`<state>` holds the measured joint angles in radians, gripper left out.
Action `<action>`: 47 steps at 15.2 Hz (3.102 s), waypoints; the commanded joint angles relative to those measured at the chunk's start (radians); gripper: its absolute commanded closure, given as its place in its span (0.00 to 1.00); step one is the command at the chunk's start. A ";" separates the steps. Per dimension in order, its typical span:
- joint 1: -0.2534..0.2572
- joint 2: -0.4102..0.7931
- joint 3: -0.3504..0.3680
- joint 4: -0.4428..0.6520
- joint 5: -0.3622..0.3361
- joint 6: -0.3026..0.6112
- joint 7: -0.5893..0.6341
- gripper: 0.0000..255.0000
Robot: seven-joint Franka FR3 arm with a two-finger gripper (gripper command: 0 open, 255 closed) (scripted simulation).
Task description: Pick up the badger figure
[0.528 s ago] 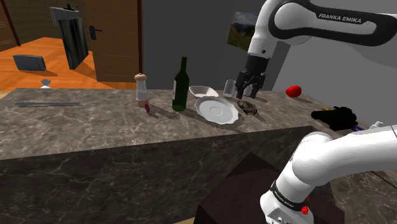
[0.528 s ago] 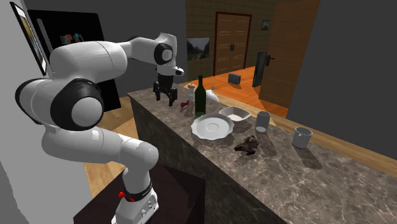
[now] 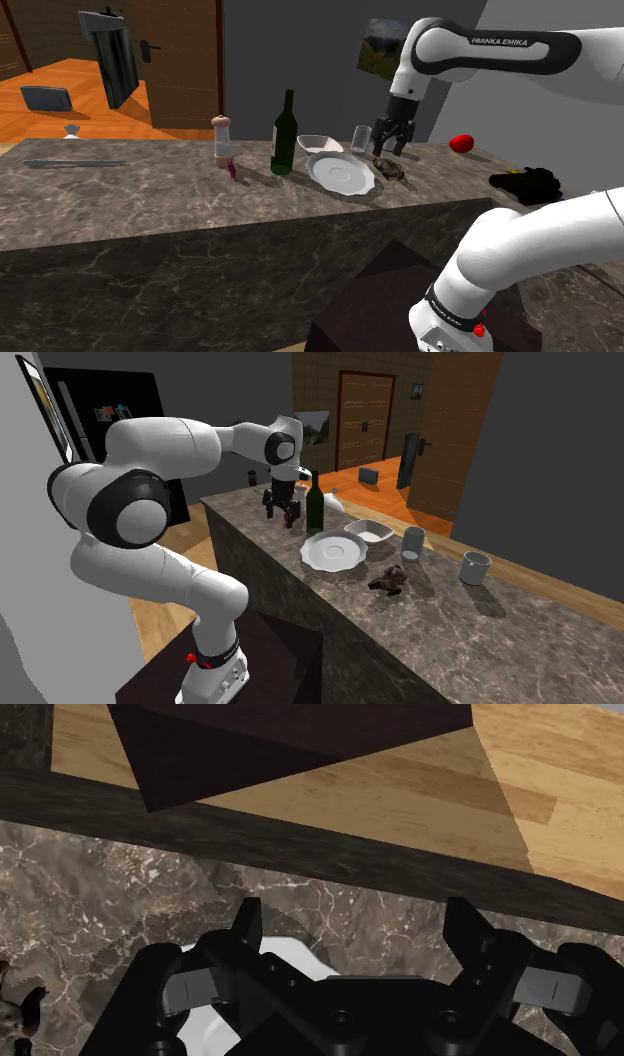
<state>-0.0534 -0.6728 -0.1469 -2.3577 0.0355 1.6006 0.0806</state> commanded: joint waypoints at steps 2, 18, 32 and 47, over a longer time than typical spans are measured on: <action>-0.028 0.049 -0.056 -0.002 -0.030 0.048 -0.047 0.00; -0.122 0.464 -0.346 0.162 -0.032 0.277 -0.308 0.00; -0.240 0.888 -0.467 0.416 0.188 0.353 -0.556 0.00; -0.247 0.926 -0.458 0.381 0.217 0.417 -0.580 1.00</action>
<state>-0.3005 0.2514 -0.6054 -1.9763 0.2528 2.0168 -0.4988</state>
